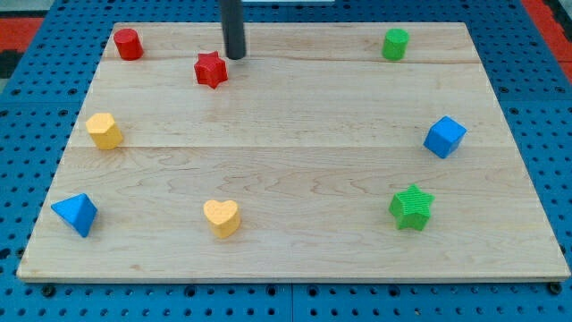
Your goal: Move red star to the center of the board
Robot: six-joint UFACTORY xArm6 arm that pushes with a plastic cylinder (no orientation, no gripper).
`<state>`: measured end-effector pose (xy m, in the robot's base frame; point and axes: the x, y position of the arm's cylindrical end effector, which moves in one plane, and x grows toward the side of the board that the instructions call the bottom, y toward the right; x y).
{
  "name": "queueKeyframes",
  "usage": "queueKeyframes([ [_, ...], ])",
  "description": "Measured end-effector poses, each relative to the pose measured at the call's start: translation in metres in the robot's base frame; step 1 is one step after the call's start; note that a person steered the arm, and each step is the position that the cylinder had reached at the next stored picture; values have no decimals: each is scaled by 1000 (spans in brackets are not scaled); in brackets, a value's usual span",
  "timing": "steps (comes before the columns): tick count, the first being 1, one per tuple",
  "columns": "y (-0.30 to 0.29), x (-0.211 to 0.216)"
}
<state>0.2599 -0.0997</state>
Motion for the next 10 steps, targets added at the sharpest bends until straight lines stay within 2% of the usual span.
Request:
queueKeyframes([
  [1,-65,20],
  [2,-12,63],
  [4,-36,8],
  [5,6,48],
  [6,11,99],
  [7,2,78],
  [8,-7,37],
  [9,2,21],
  [10,40,63],
])
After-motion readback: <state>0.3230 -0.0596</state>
